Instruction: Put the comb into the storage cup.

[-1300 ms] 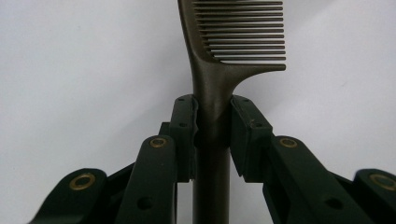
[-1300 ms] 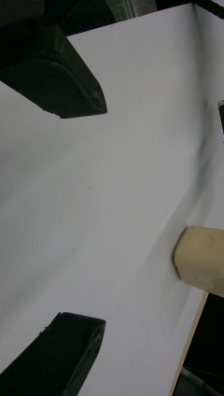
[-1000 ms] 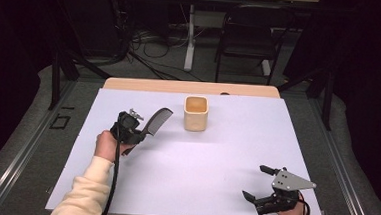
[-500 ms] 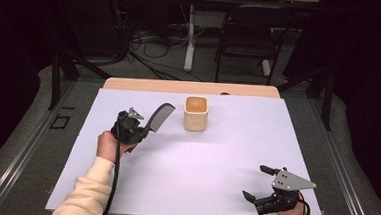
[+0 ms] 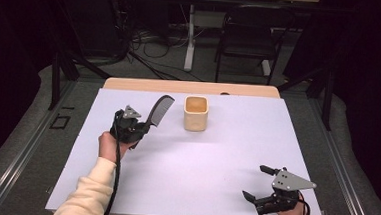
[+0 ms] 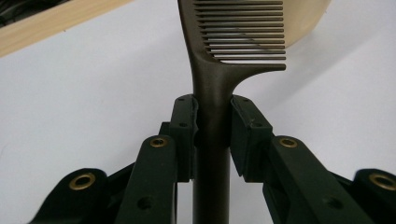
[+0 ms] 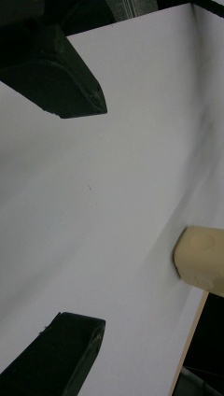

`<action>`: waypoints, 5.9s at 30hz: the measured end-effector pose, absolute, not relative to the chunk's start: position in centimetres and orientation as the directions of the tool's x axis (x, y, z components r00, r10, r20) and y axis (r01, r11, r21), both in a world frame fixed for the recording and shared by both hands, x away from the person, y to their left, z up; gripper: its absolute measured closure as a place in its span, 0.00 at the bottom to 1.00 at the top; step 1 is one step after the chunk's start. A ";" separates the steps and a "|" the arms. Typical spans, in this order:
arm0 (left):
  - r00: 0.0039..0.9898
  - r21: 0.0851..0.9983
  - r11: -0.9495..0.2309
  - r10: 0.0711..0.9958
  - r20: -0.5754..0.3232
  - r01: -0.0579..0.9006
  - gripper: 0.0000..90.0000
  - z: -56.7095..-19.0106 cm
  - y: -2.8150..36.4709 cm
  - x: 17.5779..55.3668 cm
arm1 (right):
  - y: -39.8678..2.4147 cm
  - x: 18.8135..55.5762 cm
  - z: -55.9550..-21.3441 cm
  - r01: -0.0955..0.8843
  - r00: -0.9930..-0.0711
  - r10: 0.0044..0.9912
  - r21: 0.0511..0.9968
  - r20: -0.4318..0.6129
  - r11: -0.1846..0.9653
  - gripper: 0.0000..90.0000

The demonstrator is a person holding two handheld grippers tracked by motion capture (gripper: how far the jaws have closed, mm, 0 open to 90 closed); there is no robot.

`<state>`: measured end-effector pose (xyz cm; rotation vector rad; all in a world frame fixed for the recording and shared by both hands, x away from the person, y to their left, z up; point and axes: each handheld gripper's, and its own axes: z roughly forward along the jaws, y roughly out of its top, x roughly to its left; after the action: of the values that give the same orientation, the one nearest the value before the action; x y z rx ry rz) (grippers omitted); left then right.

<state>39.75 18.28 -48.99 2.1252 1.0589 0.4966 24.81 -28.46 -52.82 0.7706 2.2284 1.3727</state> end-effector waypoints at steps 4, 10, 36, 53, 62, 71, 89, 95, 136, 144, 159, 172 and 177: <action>0.590 0.754 -0.402 0.807 0.024 0.520 0.80 -49.0 18.4 39.7 | -28.5 24.8 -52.8 0.239 -0.763 0.644 0.901 -0.056 0.361 0.00; 0.577 0.777 -0.380 0.816 0.026 0.502 0.80 -48.8 18.4 39.5 | -28.5 24.8 -52.8 0.241 -0.763 0.644 0.901 -0.055 0.362 0.00; 0.548 0.849 -0.312 0.836 0.031 0.427 0.80 -48.3 18.0 39.0 | -28.4 24.8 -52.9 0.246 -0.762 0.646 0.900 -0.049 0.359 0.00; 0.548 0.880 -0.279 0.836 0.026 0.385 0.80 -48.0 17.6 39.0 | -28.5 24.9 -52.9 0.247 -0.762 0.645 0.899 -0.050 0.362 0.00; 0.543 0.896 -0.258 0.839 0.023 0.362 0.80 -47.8 17.5 39.0 | -28.4 24.9 -52.9 0.247 -0.761 0.646 0.900 -0.050 0.360 0.00; 0.541 0.908 -0.234 0.841 0.010 0.347 0.80 -47.7 17.4 39.0 | -28.5 24.9 -52.9 0.246 -0.761 0.647 0.900 -0.051 0.361 0.00; 0.548 0.920 -0.213 0.836 -0.002 0.329 0.80 -47.3 16.7 39.3 | -28.4 25.0 -52.9 0.247 -0.760 0.647 0.899 -0.051 0.361 0.00; 0.549 0.924 -0.209 0.836 -0.001 0.321 0.80 -47.2 16.5 39.4 | -28.4 25.0 -52.9 0.247 -0.760 0.648 0.899 -0.052 0.362 0.00; 0.573 0.938 -0.170 0.819 -0.036 0.301 0.80 -46.3 14.1 40.9 | -28.4 24.9 -52.9 0.247 -0.759 0.648 0.899 -0.053 0.363 0.00; 0.579 0.942 -0.158 0.814 -0.047 0.298 0.80 -46.1 13.7 41.2 | -28.4 24.9 -52.9 0.245 -0.760 0.648 0.899 -0.054 0.362 0.00; 0.585 0.944 -0.149 0.810 -0.054 0.294 0.80 -45.6 12.9 41.8 | -28.4 24.9 -52.9 0.246 -0.759 0.649 0.899 -0.053 0.361 0.00; 0.590 0.946 -0.143 0.806 -0.059 0.291 0.80 -45.3 12.0 42.5 | -28.5 24.9 -52.9 0.246 -0.759 0.648 0.899 -0.053 0.362 0.00; 0.596 0.943 -0.152 0.801 -0.058 0.295 0.80 -45.2 11.7 42.8 | -28.5 24.9 -52.9 0.246 -0.760 0.648 0.899 -0.053 0.362 0.00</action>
<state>42.78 11.73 -45.24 1.7204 0.9093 0.5713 24.92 -28.45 -52.95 0.7799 2.2289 1.3682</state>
